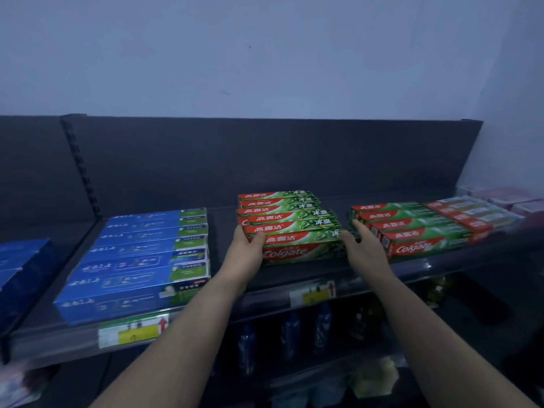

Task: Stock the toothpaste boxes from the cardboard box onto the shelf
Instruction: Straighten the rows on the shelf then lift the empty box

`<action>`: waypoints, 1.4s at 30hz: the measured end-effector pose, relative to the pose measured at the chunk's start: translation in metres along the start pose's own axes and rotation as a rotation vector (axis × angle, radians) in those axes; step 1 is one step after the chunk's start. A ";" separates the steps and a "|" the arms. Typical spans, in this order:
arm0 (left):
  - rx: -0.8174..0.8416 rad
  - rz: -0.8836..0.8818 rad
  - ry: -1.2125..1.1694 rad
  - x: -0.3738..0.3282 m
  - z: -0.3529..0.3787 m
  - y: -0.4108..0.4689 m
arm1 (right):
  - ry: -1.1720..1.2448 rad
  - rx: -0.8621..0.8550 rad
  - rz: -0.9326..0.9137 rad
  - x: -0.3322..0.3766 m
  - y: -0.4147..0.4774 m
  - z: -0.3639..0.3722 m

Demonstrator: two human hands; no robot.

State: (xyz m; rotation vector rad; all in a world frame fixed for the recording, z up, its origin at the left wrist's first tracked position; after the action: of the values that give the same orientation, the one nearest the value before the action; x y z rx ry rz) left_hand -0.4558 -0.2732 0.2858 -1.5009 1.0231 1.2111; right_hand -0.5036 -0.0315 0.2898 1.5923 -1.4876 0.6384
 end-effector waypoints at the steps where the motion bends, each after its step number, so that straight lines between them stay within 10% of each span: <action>1: -0.014 0.000 -0.006 0.003 0.001 0.000 | 0.001 -0.003 -0.011 -0.001 0.001 0.002; 42: -0.283 -0.240 -0.213 -0.002 -0.022 0.100 | 0.201 0.359 0.051 0.007 0.142 0.051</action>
State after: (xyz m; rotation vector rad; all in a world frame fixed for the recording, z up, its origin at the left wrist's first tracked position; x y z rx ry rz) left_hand -0.5474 -0.3178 0.2746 -1.6153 0.5291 1.3466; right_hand -0.6495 -0.0694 0.3024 1.6997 -1.3193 1.1104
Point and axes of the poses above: each hand's wrist, its own y-axis towards the middle knuckle, its own z-axis out of the palm, x = y × z, the point moved 7 cm from there along y, towards the middle knuckle, and after that the axes turned 6 degrees about -z, right-handed, at the moved point
